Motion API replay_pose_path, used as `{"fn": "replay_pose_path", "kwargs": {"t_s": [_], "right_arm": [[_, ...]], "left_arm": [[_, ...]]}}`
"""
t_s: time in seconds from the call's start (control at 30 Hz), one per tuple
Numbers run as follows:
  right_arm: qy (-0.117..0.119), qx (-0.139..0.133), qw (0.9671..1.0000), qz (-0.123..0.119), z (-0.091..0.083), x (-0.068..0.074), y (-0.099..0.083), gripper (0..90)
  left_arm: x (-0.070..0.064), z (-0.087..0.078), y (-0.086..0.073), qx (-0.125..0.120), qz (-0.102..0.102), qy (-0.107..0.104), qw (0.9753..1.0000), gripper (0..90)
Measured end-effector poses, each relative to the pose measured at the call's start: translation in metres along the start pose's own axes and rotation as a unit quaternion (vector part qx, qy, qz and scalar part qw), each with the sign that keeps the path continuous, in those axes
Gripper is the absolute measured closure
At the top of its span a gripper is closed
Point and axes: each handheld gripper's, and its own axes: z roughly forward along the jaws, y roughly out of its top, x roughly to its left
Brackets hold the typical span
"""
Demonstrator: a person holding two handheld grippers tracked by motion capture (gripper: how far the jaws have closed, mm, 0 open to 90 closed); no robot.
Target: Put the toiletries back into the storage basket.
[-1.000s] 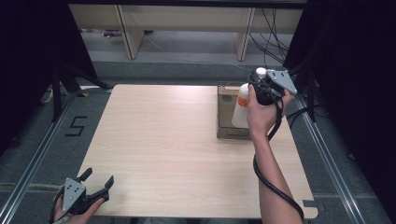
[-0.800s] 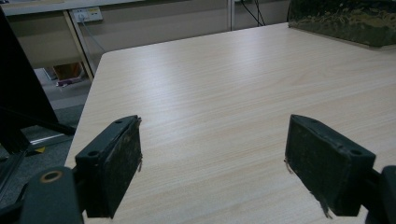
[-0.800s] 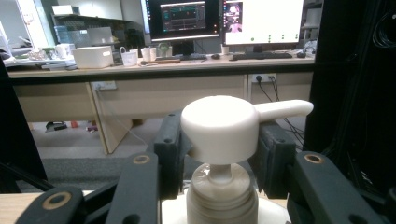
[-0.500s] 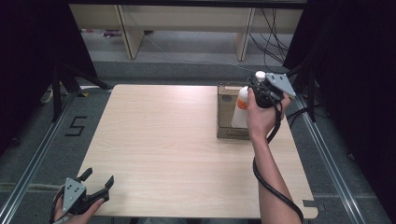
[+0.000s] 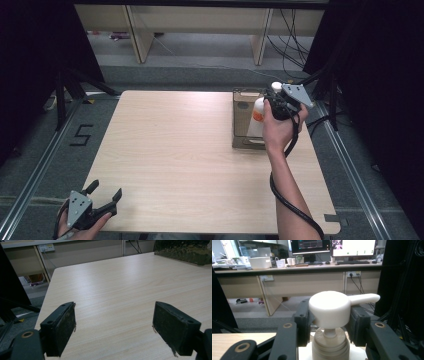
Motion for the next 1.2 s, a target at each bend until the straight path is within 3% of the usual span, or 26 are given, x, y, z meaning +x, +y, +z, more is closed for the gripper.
{"fn": "replay_pose_path", "kwargs": {"t_s": [0.13, 0.7, 0.77, 0.83, 0.87, 1.1, 1.2], "right_arm": [[-0.001, 0.007, 0.9999, 0.009, 0.0, 0.001, -0.004, 59.8], [-0.003, 0.028, 0.9996, -0.007, 0.004, -0.001, -0.023, 59.8], [-0.001, 0.028, 0.9996, 0.008, 0.004, 0.001, -0.024, 59.7], [0.0, 0.027, 0.9996, -0.005, 0.005, -0.001, -0.025, 59.7], [0.001, 0.029, 0.9996, 0.003, 0.004, 0.0, -0.025, 59.7], [0.001, 0.02, 0.9997, -0.014, 0.004, -0.001, -0.027, 59.7], [0.003, 0.021, 0.9998, -0.006, 0.003, 0.001, -0.028, 59.6]], "left_arm": [[0.0, 0.0, 0.0, 0.0, 0.0, 0.0, 1.0, 17.7], [0.0, 0.0, 0.0, 0.001, 0.0, 0.0, 1.0, 17.7], [0.0, 0.0, 0.0, 0.0, 0.0, 0.0, 1.0, 17.7], [0.0, 0.0, 0.0, 0.0, 0.0, 0.0, 1.0, 17.7], [0.0, 0.0, 0.0, 0.0, 0.0, 0.0, 1.0, 17.7], [0.0, 0.0, 0.0, 0.0, 0.001, -0.001, 1.0, 17.7], [-0.001, 0.0, 0.0, 0.002, -0.004, 0.002, 1.0, 17.7]]}}
